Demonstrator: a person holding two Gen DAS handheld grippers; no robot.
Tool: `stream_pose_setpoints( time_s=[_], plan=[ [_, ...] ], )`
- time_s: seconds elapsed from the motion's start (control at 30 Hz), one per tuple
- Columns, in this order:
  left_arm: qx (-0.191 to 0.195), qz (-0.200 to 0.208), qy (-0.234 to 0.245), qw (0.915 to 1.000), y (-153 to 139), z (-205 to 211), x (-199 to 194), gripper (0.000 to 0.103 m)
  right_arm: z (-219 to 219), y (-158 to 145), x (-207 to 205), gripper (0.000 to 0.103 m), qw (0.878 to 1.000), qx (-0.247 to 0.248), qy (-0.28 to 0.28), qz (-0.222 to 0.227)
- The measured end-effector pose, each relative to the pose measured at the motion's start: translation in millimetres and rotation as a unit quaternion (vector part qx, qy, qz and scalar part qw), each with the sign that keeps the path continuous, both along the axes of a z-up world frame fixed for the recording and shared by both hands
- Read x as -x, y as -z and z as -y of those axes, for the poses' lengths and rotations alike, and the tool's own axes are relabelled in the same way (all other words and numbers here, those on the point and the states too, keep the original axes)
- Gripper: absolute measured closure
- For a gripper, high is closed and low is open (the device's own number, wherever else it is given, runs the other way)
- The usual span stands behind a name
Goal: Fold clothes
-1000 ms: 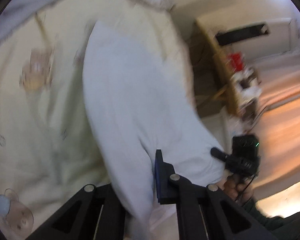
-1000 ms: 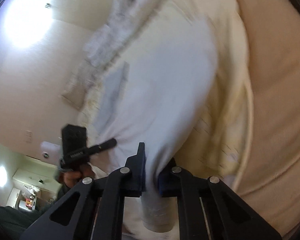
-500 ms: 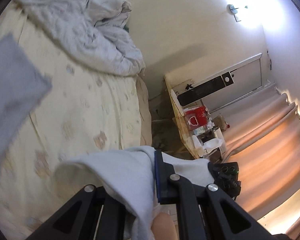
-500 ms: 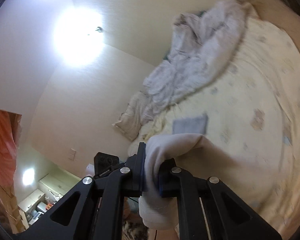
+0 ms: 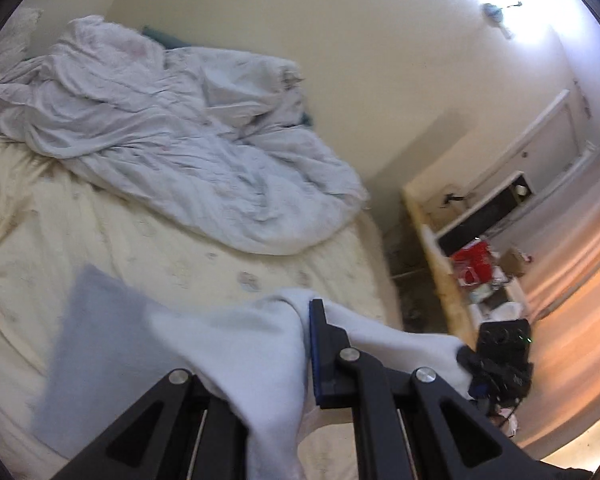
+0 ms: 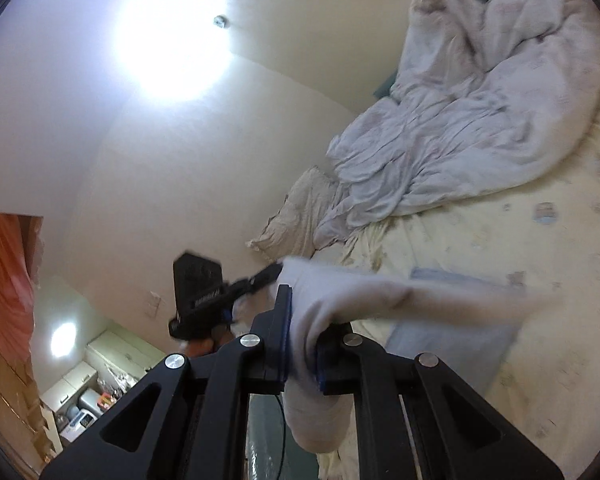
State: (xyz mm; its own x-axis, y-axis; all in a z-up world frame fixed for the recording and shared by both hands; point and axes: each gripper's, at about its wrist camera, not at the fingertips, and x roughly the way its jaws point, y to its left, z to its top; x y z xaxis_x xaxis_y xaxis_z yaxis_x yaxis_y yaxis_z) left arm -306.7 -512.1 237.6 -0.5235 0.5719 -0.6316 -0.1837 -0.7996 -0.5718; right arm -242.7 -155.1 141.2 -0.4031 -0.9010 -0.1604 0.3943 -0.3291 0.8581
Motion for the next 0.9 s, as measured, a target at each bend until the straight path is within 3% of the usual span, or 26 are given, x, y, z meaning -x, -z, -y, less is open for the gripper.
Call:
stream_pose_setpoints(
  time_s=[0.03, 0.1, 0.17, 0.27, 0.37, 0.43, 0.5, 0.6, 0.77, 0.83, 0.9],
  plan=[
    [0.016, 0.002, 0.001, 0.9999, -0.8, 13.4, 12.9, 0.096, 18.6, 5.1, 6.3, 0.093, 1.0, -0.006, -0.007, -0.002],
    [0.045, 0.031, -0.001, 0.9985, 25.0, 33.2, 22.2, 0.096, 46.7, 27.0, 10.7, 0.093, 1.0, -0.014, -0.023, 0.011],
    [0.071, 0.079, -0.011, 0.9943, 73.5, 59.5, 27.7, 0.096, 80.2, 63.0, 13.4, 0.093, 0.998, -0.026, -0.045, 0.036],
    [0.125, 0.147, -0.002, 0.9812, 172.0, 90.6, 21.3, 0.096, 129.6, 151.0, 8.9, 0.093, 0.99, -0.047, -0.076, 0.113],
    [0.127, 0.213, -0.014, 0.9687, 259.3, 115.7, 2.4, 0.096, 172.0, 255.0, -13.8, 0.093, 0.972, -0.092, -0.097, 0.195],
    [0.12, 0.24, -0.022, 0.9631, 303.3, 128.6, -12.6, 0.096, 181.9, 296.7, -26.0, 0.093, 0.964, -0.103, -0.099, 0.225],
    [0.085, 0.231, -0.034, 0.9687, 316.5, 139.6, -25.9, 0.096, 182.3, 314.5, -33.8, 0.093, 0.963, -0.102, -0.092, 0.232],
    [0.077, 0.215, -0.027, 0.9732, 309.7, 140.0, -28.5, 0.096, 174.5, 316.0, -36.4, 0.093, 0.966, -0.098, -0.086, 0.223],
    [0.03, 0.129, -0.015, 0.9911, 263.6, 130.2, -31.9, 0.096, 159.3, 277.4, -26.6, 0.093, 0.977, -0.082, -0.075, 0.185],
    [0.034, 0.09, -0.018, 0.9952, 240.7, 131.4, -45.8, 0.096, 150.7, 255.6, -28.1, 0.093, 0.981, -0.062, -0.066, 0.171],
    [0.035, 0.08, -0.016, 0.9961, 229.4, 134.8, -58.1, 0.096, 150.3, 244.3, -38.2, 0.093, 0.983, -0.059, -0.062, 0.16]
  ],
)
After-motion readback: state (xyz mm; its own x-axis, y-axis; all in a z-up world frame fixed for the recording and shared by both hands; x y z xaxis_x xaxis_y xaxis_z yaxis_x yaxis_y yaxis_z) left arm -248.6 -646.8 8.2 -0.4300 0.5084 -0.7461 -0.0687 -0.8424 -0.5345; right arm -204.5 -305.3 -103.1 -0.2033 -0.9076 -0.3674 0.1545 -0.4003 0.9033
